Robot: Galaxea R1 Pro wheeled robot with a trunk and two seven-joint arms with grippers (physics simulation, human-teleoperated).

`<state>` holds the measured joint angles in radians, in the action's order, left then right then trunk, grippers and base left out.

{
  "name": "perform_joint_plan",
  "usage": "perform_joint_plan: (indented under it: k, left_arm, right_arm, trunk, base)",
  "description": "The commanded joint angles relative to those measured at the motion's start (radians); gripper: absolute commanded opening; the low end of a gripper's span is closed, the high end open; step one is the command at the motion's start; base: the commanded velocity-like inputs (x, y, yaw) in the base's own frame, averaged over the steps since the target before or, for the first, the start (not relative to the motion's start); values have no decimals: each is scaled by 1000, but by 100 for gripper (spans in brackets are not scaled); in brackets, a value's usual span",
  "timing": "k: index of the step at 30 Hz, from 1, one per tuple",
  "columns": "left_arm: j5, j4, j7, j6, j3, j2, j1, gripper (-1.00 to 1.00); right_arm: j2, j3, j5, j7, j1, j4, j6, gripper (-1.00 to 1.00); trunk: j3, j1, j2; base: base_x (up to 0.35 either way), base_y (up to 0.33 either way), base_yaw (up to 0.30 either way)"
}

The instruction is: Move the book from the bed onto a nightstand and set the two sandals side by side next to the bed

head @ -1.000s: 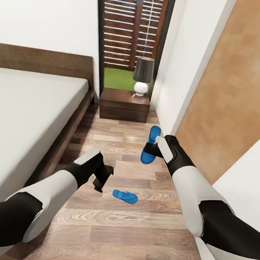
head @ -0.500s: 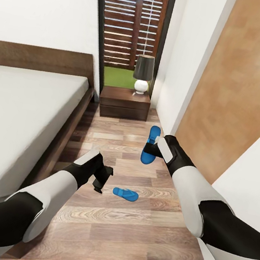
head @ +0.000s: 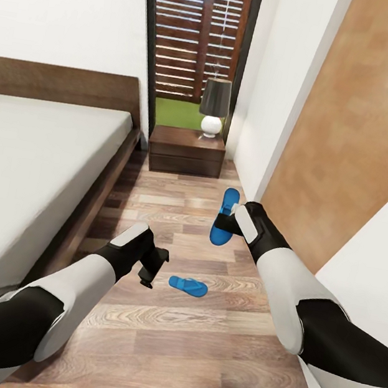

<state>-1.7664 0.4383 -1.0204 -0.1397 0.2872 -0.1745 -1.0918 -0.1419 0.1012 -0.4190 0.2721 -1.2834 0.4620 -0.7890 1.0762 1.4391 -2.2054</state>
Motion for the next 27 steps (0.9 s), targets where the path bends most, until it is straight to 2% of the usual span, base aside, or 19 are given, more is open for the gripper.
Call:
perform_joint_plan:
  k: [1, 7, 27]
  left_arm:
    - [4, 0, -4, -10, 1, 0, -1, 100]
    - [5, 0, -4, -11, 2, 0, -1, 100]
    - [5, 2, -3, -9, 2, 0, -1, 100]
  right_arm:
    - [1, 6, -11, 9, -1, 1, -3, -100]
    - [1, 8, -10, 9, -1, 1, -3, -100]
    - [1, 9, -9, 10, -1, 1, -3, -100]
  trunk:
    - [4, 4, -8]
    - [23, 27, -50]
    - [50, 27, -50]
  base:
    - [0, 0, 0]
    - [0, 0, 0]
    - [2, -2, 0]
